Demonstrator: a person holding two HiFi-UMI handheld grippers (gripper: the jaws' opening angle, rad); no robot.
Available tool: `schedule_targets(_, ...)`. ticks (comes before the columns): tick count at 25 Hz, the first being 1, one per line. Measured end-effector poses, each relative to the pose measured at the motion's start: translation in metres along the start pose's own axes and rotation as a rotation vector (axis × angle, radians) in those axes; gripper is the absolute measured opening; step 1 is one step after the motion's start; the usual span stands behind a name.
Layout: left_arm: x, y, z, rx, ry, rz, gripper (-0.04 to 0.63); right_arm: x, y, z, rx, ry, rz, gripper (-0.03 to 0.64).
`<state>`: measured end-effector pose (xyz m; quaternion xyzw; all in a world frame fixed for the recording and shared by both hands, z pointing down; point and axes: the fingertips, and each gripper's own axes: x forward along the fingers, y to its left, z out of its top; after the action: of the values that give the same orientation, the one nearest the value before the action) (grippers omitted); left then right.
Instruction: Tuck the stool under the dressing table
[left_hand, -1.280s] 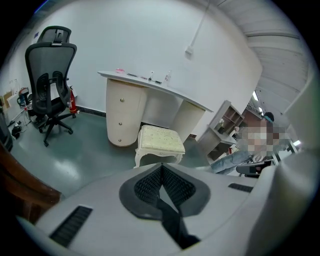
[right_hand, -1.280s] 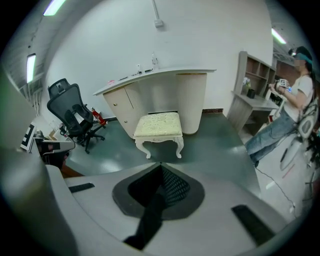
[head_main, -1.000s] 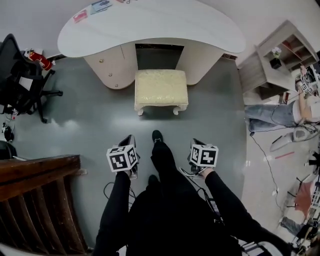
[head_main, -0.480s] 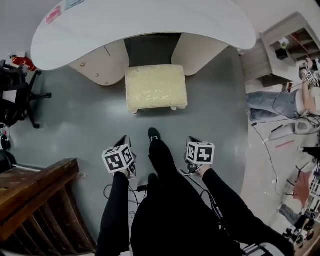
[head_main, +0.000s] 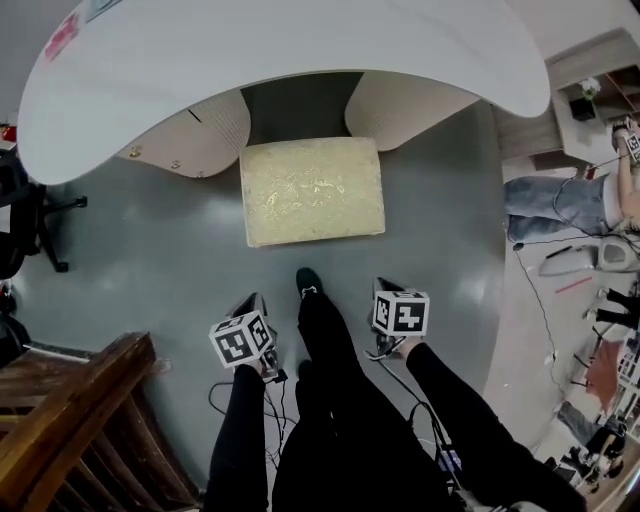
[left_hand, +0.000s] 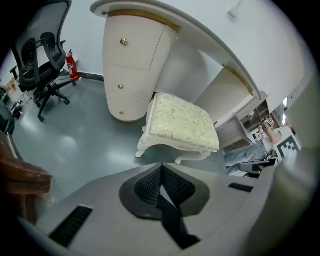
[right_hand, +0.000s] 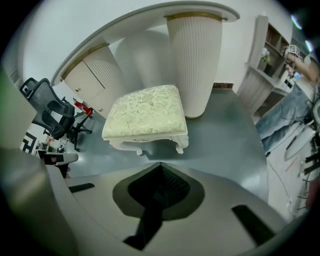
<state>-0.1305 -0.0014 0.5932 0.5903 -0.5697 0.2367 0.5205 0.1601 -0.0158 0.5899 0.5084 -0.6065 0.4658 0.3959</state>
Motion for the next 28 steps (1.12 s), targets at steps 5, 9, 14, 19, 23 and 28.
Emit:
schedule_targets(5,0.047,0.013,-0.004,0.026,0.035,-0.003,0.008,0.043,-0.006,0.003,0.034,0.005,-0.008,0.005)
schedule_targets(9,0.087,0.021,-0.003,0.053,0.075,0.006,0.008,0.08,-0.018,0.006,0.059,0.021,-0.024,0.005)
schedule_targets(14,0.127,0.028,0.004,0.065,0.113,0.035,0.008,0.119,-0.04,0.017,0.078,0.039,-0.055,0.005)
schedule_targets(19,0.159,0.035,0.009,0.047,0.119,0.038,0.008,0.145,-0.051,0.031,0.068,0.05,-0.089,0.005)
schedule_targets(23,0.173,0.038,0.01,0.041,0.132,0.041,0.008,0.16,-0.049,0.033,0.046,0.049,-0.085,0.005)
schedule_targets(28,0.188,0.037,0.014,0.048,0.156,0.04,0.008,0.165,-0.049,0.05,-0.001,0.021,-0.097,0.005)
